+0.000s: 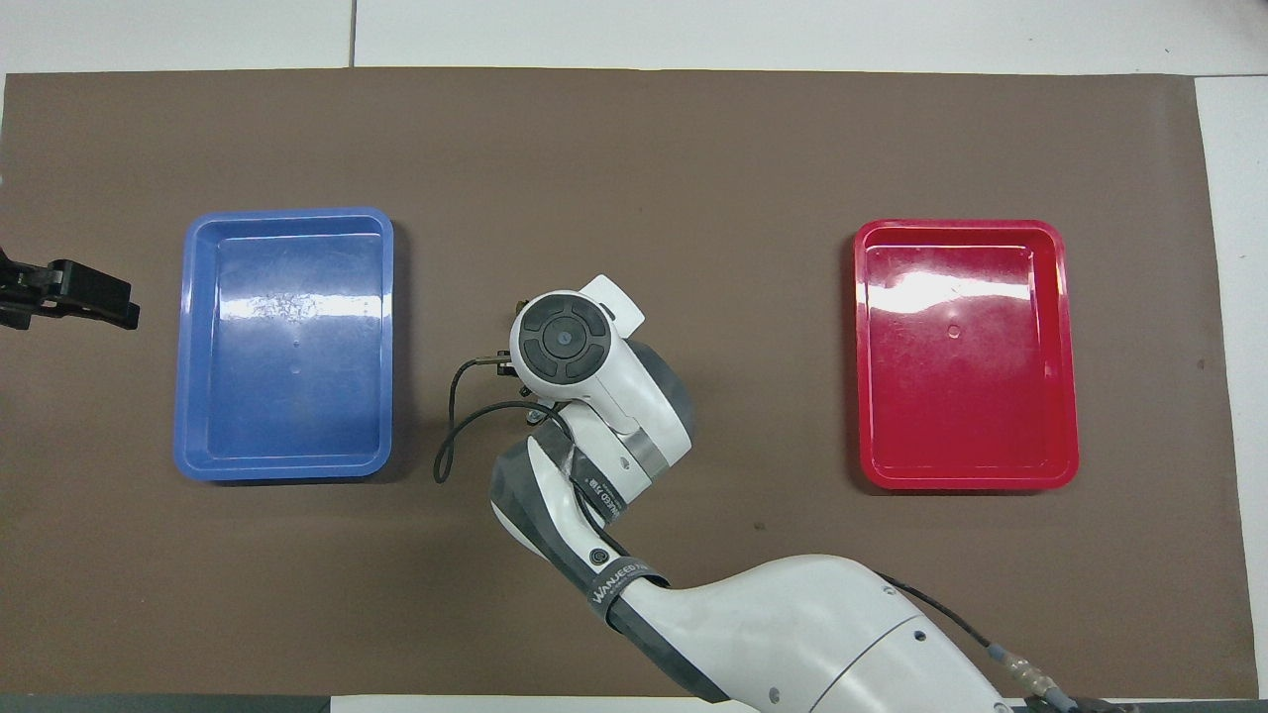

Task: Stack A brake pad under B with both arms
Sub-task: 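Lower the curved pad onto the small pad and open the right gripper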

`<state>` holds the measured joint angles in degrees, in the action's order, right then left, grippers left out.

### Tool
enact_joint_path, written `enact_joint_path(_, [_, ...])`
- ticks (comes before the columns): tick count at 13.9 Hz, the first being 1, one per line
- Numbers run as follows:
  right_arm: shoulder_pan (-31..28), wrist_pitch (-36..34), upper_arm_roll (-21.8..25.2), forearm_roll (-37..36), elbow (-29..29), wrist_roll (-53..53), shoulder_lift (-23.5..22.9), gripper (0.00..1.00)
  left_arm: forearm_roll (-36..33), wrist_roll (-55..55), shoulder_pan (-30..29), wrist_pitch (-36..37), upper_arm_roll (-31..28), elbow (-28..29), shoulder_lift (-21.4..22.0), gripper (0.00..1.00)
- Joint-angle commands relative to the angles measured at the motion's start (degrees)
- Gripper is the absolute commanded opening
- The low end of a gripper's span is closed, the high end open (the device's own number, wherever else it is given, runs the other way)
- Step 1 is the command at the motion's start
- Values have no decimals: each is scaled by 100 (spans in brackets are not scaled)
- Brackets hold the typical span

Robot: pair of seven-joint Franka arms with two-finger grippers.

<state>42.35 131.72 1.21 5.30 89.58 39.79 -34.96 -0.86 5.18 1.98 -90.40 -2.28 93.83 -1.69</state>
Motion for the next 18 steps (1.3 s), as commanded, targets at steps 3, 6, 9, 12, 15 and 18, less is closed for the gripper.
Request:
enact_joint_path(3, [-60, -232, -16, -117, -204, 135, -72, 0, -55, 27, 4, 57, -10, -32, -6, 100])
enact_joint_path(6, [-51, -287, -7, -169, -275, 135, -72, 0, -55, 27, 4, 57, -18, -32, -6, 100])
enact_joint_path(9, [-60, -129, -7, -223, -257, 143, -72, 0, -55, 27, 4, 57, -18, -32, -6, 100])
enact_joint_path(12, [-78, 46, -7, -223, -196, 143, -72, 0, -55, 27, 4, 57, -18, -32, -6, 100])
enact_joint_path(15, [-60, 74, -7, -223, -169, 170, -98, 0, -55, 27, 4, 57, -18, -32, -6, 100])
enact_joint_path(18, [-78, 109, -7, -223, -99, 161, -98, 16, -55, 27, 4, 57, -18, -32, -6, 100])
